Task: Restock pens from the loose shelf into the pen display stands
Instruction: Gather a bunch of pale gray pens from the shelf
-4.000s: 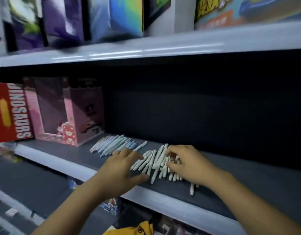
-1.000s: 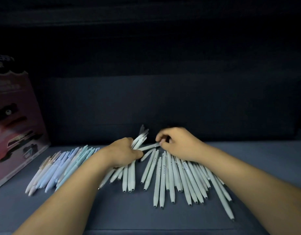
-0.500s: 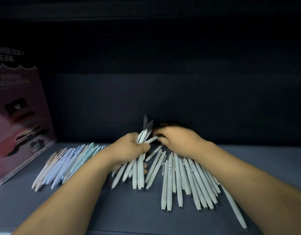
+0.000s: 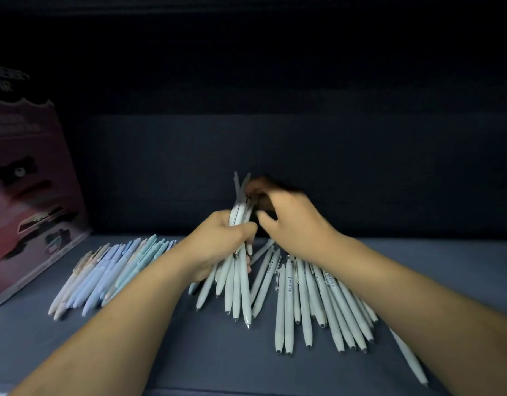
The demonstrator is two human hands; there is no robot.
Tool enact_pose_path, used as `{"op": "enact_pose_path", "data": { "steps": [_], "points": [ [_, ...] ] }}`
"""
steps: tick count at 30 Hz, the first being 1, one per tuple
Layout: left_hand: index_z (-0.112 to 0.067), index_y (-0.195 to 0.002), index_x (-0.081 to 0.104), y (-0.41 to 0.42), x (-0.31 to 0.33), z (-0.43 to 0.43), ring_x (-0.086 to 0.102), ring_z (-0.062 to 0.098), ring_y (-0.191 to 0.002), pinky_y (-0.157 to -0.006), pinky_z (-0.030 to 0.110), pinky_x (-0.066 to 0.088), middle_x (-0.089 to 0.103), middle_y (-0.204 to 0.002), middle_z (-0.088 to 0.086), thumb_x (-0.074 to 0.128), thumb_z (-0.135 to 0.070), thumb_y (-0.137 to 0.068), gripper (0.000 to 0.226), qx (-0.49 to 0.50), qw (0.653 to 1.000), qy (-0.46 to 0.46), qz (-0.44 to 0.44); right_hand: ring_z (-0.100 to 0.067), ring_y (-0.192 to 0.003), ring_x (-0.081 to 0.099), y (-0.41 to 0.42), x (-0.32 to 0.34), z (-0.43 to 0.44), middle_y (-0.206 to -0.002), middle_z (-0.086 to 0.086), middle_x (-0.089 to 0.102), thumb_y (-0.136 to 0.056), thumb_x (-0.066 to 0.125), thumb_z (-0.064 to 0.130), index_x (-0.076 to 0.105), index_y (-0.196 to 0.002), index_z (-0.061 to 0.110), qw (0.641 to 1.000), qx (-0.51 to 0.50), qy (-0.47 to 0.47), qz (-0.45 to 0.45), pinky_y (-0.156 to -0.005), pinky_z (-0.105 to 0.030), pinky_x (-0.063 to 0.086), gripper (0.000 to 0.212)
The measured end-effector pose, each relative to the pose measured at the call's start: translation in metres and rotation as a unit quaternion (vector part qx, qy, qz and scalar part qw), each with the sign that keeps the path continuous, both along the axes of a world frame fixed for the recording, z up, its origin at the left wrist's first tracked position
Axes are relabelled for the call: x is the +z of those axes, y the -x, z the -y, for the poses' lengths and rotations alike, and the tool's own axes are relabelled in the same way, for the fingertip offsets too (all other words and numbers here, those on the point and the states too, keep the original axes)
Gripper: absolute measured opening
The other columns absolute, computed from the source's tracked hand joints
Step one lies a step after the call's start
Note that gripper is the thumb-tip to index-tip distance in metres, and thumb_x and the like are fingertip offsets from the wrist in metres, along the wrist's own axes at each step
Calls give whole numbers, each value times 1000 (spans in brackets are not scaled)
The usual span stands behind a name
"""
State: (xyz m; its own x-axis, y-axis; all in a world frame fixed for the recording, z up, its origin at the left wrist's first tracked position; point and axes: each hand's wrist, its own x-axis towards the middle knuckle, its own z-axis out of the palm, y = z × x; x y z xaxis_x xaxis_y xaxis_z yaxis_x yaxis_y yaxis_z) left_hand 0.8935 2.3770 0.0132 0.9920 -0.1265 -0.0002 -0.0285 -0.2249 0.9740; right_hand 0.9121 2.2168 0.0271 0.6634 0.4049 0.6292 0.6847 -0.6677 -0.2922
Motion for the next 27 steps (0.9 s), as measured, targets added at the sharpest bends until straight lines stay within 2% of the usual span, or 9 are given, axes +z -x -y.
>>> {"op": "enact_pose_path", "data": {
  "steps": [2,5,8,10,12,16,19,22,27],
  "points": [
    [-6,-78,57,-4,0,-2,57,27,-48,-53,35,54,53,-68,18,55,-4,-89,10,25,999,17,18,-15,-82,61,1,6,2,-99,2,66,-93,57,11,53,-131,24,999,-12,-30,8,-77,-27,50,41],
    [-5,-79,59,-6,0,-5,56,27,-49,-55,37,55,53,-69,17,58,-6,-87,8,52,997,38,32,-14,-92,63,-7,14,9,-106,2,67,-89,62,9,60,-120,22,996,-19,-79,-36,-81,-29,51,33],
    [-2,-76,58,-6,1,-4,56,27,-47,-53,35,53,56,-65,19,58,-8,-86,12,91,994,48,46,-10,-97,64,-15,6,12,-105,10,69,-95,60,19,67,-116,27,975,-18,136,-173,-84,-25,50,24],
    [-1,-72,58,-7,0,-4,56,25,-49,-53,34,52,62,-68,17,57,-8,-87,16,121,989,68,57,-8,-103,63,-19,-5,8,-112,12,70,-94,61,19,71,-115,27,953,3,233,-195,-92,-28,51,25],
    [-3,-68,59,-9,1,-6,56,24,-49,-54,35,50,64,-68,15,56,-7,-87,19,144,983,89,65,-9,-102,63,-21,-8,4,-113,11,71,-92,62,18,73,-113,26,948,11,253,-193,-93,-33,52,25],
    [-2,-71,57,-10,5,-7,53,24,-48,-51,33,51,58,-64,14,55,-4,-88,17,155,977,134,56,-16,-87,66,-25,-2,-3,-101,5,70,-88,65,13,75,-100,25,938,7,286,-196,-80,-42,58,19],
    [1,-80,58,-10,6,-5,60,23,-51,-52,33,57,56,-64,12,55,-1,-90,11,141,971,190,27,-18,-78,64,-26,-4,-4,-92,5,66,-90,67,17,68,-90,24,938,9,302,-172,-70,-43,57,7],
    [3,-81,58,-9,7,-6,64,25,-53,-51,32,57,58,-68,15,54,3,-90,10,121,965,234,-7,-14,-86,59,-25,-2,1,-96,8,61,-97,60,20,63,-98,24,954,15,277,-114,-76,-37,50,5],
    [0,-82,56,-10,10,-9,52,20,-50,-45,26,44,52,-71,14,55,3,-90,8,99,948,301,-39,-11,-96,55,-12,10,16,-115,3,57,-102,54,16,62,-116,17,985,31,166,39,-84,-22,42,16]
  ]
}}
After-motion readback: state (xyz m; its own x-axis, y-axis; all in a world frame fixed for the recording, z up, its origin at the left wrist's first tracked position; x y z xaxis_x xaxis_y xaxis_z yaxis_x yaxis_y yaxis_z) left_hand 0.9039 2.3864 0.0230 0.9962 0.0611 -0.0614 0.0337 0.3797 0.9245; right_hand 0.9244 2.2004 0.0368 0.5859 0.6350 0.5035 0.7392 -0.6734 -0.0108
